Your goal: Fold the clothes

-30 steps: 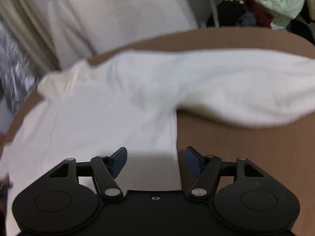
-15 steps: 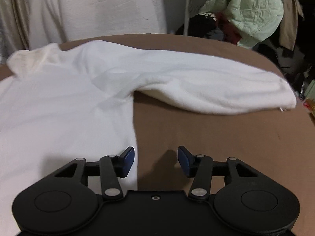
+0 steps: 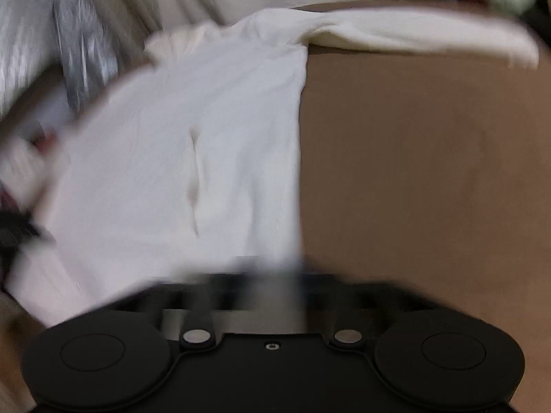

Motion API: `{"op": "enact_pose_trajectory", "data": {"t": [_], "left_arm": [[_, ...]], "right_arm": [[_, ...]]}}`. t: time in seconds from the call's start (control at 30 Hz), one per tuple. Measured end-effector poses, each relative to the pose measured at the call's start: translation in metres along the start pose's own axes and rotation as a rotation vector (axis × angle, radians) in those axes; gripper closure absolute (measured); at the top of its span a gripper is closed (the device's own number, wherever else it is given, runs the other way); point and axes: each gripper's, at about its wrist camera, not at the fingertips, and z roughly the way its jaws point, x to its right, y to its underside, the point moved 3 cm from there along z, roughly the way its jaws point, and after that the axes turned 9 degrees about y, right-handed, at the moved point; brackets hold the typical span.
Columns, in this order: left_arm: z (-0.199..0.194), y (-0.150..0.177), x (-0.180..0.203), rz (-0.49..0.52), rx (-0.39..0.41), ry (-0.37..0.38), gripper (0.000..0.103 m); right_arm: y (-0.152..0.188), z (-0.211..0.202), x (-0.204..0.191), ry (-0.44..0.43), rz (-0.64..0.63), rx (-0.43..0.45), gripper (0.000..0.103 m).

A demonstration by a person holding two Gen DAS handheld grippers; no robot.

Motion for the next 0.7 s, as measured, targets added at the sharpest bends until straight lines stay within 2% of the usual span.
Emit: {"op": "enact_pose_trajectory", "data": {"t": [0.1, 0.2, 0.23, 0.27, 0.3, 0.4, 0.43, 0.47, 0.5, 0.53, 0.57, 0.6, 0.63, 0.7], "left_arm": [[-0.013, 0.004, 0.017, 0.07, 0.008, -0.029, 0.065], [-0.034, 0.015, 0.036, 0.123, 0.002, 0.036, 0.045], [-0.041, 0.019, 0.04, 0.14, 0.004, 0.054, 0.037], [-0.048, 0.023, 0.045, 0.158, 0.002, 0.068, 0.035], [-0.054, 0.028, 0.049, 0.179, -0.003, 0.08, 0.035], [-0.055, 0.044, 0.059, 0.222, -0.049, 0.096, 0.016], [-0.051, 0.05, 0.056, 0.213, -0.078, 0.082, 0.009], [-0.042, 0.055, 0.051, 0.187, -0.116, 0.056, 0.007], [-0.032, 0.058, 0.043, 0.137, -0.161, 0.033, 0.007], [-0.023, 0.059, 0.034, 0.067, -0.199, 0.037, 0.007], [-0.017, 0.059, 0.021, -0.028, -0.209, 0.067, 0.008], [-0.014, 0.057, 0.008, -0.135, -0.202, 0.105, 0.008], [-0.015, 0.054, -0.001, -0.197, -0.185, 0.13, 0.011], [-0.021, 0.051, -0.008, -0.216, -0.157, 0.14, 0.065]], "right_arm": [[0.004, -0.011, 0.001, 0.057, 0.013, 0.045, 0.097], [0.002, -0.017, 0.0, 0.099, 0.011, 0.065, 0.094], [0.001, -0.019, -0.002, 0.135, -0.007, 0.069, 0.087], [-0.001, -0.022, -0.006, 0.162, -0.028, 0.08, 0.08], [-0.002, -0.027, -0.013, 0.171, -0.057, 0.1, 0.08], [-0.005, -0.046, -0.038, 0.127, -0.14, 0.169, 0.077], [-0.005, -0.05, -0.046, 0.083, -0.156, 0.184, 0.073], [-0.006, -0.053, -0.054, 0.042, -0.164, 0.197, 0.067], [-0.007, -0.055, -0.061, 0.004, -0.163, 0.207, 0.062], [-0.007, -0.056, -0.069, -0.032, -0.16, 0.216, 0.052], [-0.007, -0.056, -0.077, -0.064, -0.157, 0.223, 0.046], [-0.006, -0.054, -0.085, -0.095, -0.158, 0.224, 0.046], [-0.005, -0.051, -0.094, -0.123, -0.166, 0.217, 0.046], [-0.003, -0.04, -0.114, -0.163, -0.207, 0.199, 0.046]]}}
